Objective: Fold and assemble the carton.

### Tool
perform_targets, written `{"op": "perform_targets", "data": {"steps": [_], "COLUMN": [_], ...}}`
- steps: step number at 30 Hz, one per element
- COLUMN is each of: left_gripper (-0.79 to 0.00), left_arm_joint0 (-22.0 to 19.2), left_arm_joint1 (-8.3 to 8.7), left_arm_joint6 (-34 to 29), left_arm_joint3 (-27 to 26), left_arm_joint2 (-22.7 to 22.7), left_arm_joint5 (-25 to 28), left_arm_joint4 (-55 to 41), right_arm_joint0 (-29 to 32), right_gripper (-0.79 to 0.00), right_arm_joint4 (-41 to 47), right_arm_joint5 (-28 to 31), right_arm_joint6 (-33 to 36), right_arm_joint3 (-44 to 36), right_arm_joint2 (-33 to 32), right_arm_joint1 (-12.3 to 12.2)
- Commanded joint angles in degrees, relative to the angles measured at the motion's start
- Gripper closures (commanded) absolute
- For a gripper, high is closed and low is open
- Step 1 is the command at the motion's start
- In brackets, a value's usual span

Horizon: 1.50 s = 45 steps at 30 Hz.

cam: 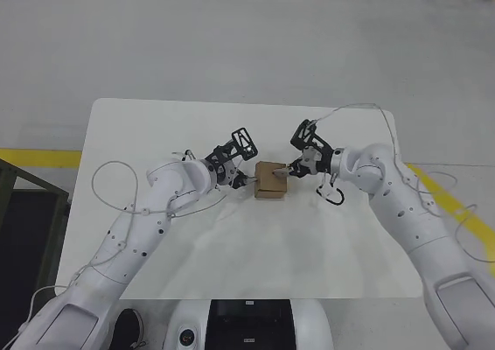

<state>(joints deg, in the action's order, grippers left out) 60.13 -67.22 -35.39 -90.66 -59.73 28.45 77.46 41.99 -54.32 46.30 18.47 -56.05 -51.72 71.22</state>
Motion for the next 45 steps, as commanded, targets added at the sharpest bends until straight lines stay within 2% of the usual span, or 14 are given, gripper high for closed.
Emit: {"op": "perform_targets", "data": {"steps": [1,12,18,32,45], "left_gripper": [-0.785,-0.785,-0.785,-0.785,-0.785], "left_arm_joint0": [0.1,0.4,0.1,-0.5,-0.3], "left_arm_joint1": [0.02,0.07,-0.07,-0.25,-0.21], "left_arm_joint6": [0.0,0.0,-0.3,-0.4,-0.6], "left_arm_joint3": [0.1,-0.7,-0.9,-0.8,-1.2], "left_arm_joint2": [-0.2,-0.5,0.0,0.2,-0.1], "left_arm_joint5": [-0.1,0.0,0.0,-0.2,-0.1], "left_arm_joint4": [0.0,0.0,0.1,-0.3,-0.1], "right_arm_joint0": [0.6,3.1,2.1,0.1,3.4], "right_gripper": [-0.785,-0.785,-0.785,-0.785,-0.785], "right_arm_joint4": [-0.9,0.3,2.3,2.3,-0.3], "right_arm_joint5": [0.4,1.4,0.3,-0.9,-0.2], "right_arm_joint6": [-0.2,7.6,11.0,8.9,7.5], "right_arm_joint3": [-0.4,-3.1,-2.6,1.2,-4.6], "right_arm_joint2": [-1.0,-5.8,-4.0,-2.5,-5.3], "right_arm_joint1": [-0.5,-2.9,-2.4,-1.7,-3.4]}}
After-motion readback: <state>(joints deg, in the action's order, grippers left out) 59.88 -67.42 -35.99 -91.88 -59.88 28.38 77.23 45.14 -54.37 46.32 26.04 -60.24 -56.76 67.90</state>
